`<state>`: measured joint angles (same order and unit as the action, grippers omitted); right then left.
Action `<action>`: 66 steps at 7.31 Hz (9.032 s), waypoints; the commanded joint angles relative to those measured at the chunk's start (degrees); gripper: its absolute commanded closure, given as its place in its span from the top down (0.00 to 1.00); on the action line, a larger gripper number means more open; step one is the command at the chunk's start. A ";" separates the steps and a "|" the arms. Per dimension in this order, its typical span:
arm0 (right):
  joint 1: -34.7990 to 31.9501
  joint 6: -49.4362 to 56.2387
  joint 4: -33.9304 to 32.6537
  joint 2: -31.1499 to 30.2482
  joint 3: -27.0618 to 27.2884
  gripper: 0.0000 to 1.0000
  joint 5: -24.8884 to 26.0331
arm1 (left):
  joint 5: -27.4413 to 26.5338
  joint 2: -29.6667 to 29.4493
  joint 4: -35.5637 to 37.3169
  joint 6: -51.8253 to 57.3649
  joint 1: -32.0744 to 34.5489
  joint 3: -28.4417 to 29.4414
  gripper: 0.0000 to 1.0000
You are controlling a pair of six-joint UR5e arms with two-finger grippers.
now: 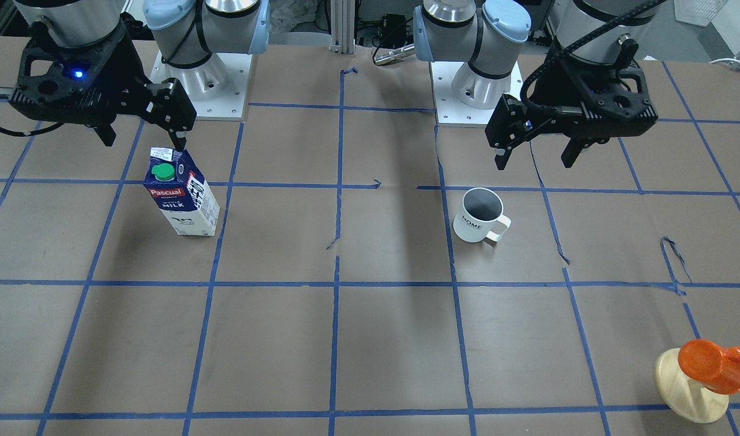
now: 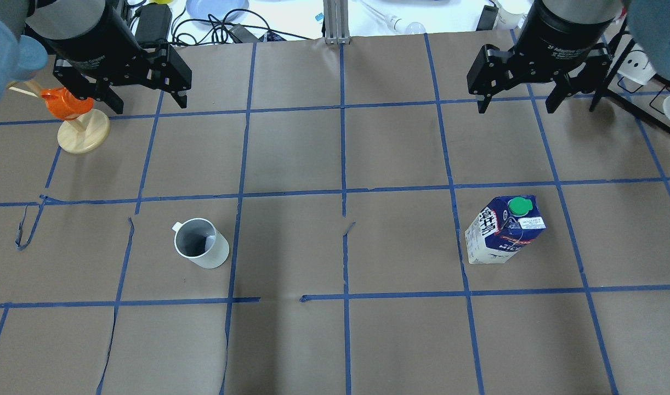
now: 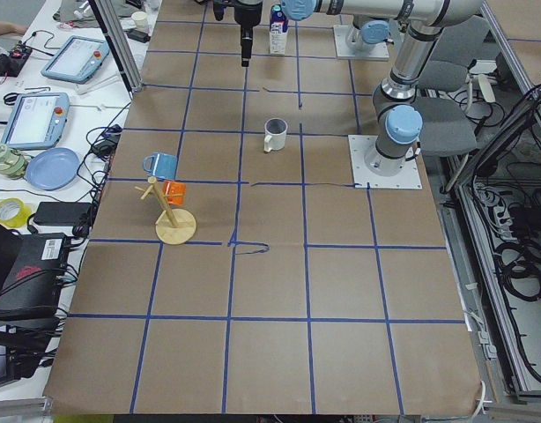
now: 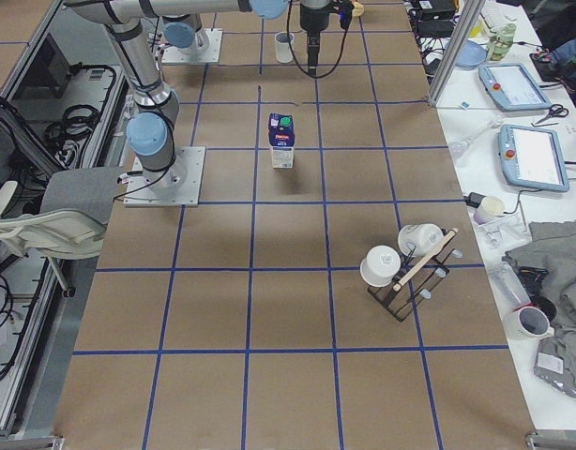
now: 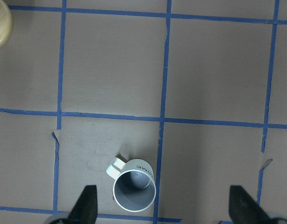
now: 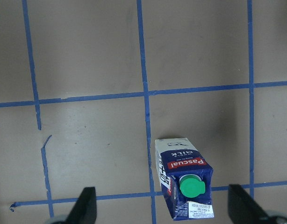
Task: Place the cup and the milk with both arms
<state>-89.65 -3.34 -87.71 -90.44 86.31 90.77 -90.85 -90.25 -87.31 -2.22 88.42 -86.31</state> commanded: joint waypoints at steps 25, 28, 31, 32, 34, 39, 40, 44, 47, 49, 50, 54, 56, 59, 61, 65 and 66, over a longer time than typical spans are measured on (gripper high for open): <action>4.48 9.51 -1.13 -0.17 8.89 1.00 2.57 | 0.32 -3.70 26.84 6.44 -8.88 -36.12 0.98; 4.13 4.57 0.51 -1.57 3.80 1.00 -0.49 | 0.41 -4.23 26.76 6.09 -8.88 -36.30 0.98; 1.43 3.87 0.09 -1.58 3.61 1.00 -0.33 | 0.41 -4.23 27.10 5.74 -8.96 -35.95 0.17; 0.79 3.95 -0.09 -1.49 3.52 1.00 -0.50 | 0.76 -4.23 27.19 5.74 -8.96 -35.51 0.15; 1.14 4.57 -0.35 -1.14 3.34 1.00 -0.24 | 1.03 -4.66 26.85 5.65 -8.88 -33.24 0.10; 1.23 4.57 -2.46 -1.40 3.78 1.00 0.11 | 8.06 -12.46 24.38 -9.27 0.84 -15.14 0.10; 1.14 4.57 -2.46 -1.40 3.96 1.00 0.02 | 7.62 -15.54 24.47 -15.12 4.71 -12.25 0.10; 1.14 4.66 -2.46 -1.40 4.04 1.00 0.11 | 5.00 -26.44 26.47 -26.86 17.64 -3.25 0.10; 1.14 4.66 -2.29 -1.32 4.13 1.00 0.11 | 1.64 -28.58 27.55 -26.62 19.86 -3.77 0.15; 1.66 5.79 -1.68 -0.70 5.35 1.00 0.29 | 2.34 -26.83 26.85 -26.52 20.13 -4.83 0.58; 2.28 7.71 -2.63 -0.18 8.58 1.00 0.37 | 3.21 -26.12 26.58 -26.52 19.95 -5.01 0.74; 4.48 7.73 -8.85 -0.17 20.28 1.00 1.24 | 2.43 -13.24 13.69 -3.65 4.61 -3.96 0.97; 4.66 7.91 -11.68 -0.17 23.63 1.00 3.10 | 2.43 -6.02 9.38 2.55 0.02 -3.43 1.00; 4.83 7.91 -12.91 -0.09 26.36 0.90 3.10 | 2.34 -0.46 3.21 2.92 -0.61 -2.37 1.00; 4.83 8.08 -13.01 -0.17 26.28 0.54 3.10 | 0.23 -0.80 3.46 3.01 -1.05 -2.82 1.00; 4.74 7.82 -12.93 0.00 23.75 0.40 3.01 | -0.03 -0.19 2.67 3.71 -1.05 -2.72 1.00; 4.74 7.30 -12.23 1.39 20.34 0.41 2.75 | 0.06 -0.19 2.76 3.72 -1.05 -2.81 1.00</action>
<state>-84.86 4.43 -100.55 -90.17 109.92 93.78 -90.79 -90.48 -84.56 1.33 87.32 -89.02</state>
